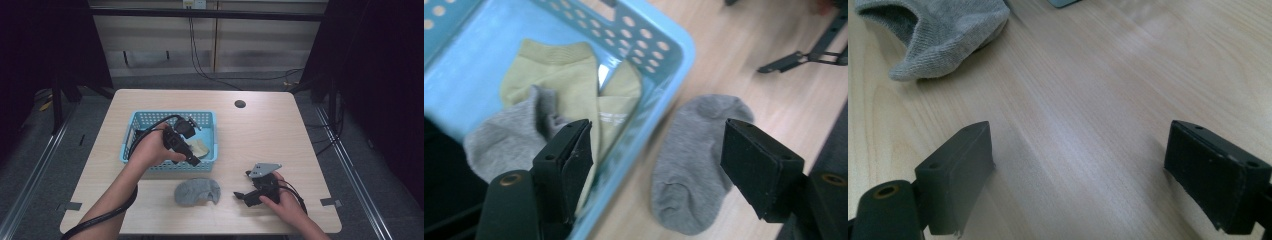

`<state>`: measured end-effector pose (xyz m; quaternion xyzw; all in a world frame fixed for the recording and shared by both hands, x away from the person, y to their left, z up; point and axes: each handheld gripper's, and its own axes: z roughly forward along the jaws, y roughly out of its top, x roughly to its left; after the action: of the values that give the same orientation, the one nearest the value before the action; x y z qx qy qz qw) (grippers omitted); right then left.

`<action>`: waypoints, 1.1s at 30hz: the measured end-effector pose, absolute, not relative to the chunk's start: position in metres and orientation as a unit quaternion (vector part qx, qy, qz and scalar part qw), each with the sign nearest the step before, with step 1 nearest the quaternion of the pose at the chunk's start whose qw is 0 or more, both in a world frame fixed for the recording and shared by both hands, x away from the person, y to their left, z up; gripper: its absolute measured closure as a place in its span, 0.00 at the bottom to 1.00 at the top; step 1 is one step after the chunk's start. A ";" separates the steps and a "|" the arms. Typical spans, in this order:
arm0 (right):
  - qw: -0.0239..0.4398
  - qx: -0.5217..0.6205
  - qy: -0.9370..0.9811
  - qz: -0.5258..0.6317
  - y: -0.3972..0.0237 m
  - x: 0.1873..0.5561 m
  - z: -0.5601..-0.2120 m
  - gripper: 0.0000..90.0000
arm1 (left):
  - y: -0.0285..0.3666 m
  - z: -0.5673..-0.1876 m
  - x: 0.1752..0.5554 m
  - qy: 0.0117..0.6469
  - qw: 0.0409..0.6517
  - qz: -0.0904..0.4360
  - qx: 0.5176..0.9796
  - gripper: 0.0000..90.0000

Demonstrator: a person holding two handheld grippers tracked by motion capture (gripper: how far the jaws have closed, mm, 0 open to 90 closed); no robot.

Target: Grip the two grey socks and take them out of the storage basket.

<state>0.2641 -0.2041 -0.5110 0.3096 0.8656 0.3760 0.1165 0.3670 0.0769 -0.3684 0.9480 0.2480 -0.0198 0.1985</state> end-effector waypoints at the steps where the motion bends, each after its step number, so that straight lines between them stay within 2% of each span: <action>1: 0.117 0.309 0.865 0.377 -0.204 0.264 -0.511 0.13 | 0.078 -0.369 0.370 0.250 0.198 -0.017 0.948 0.31; 33: 0.116 0.309 0.865 0.378 -0.204 0.264 -0.511 0.13 | 0.086 -0.417 0.427 0.336 0.186 -0.003 0.923 0.29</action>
<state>0.2642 -0.2040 -0.5112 0.3091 0.8651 0.3777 0.1156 0.4273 0.0860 -0.4172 0.9233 0.3363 -0.0031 0.1856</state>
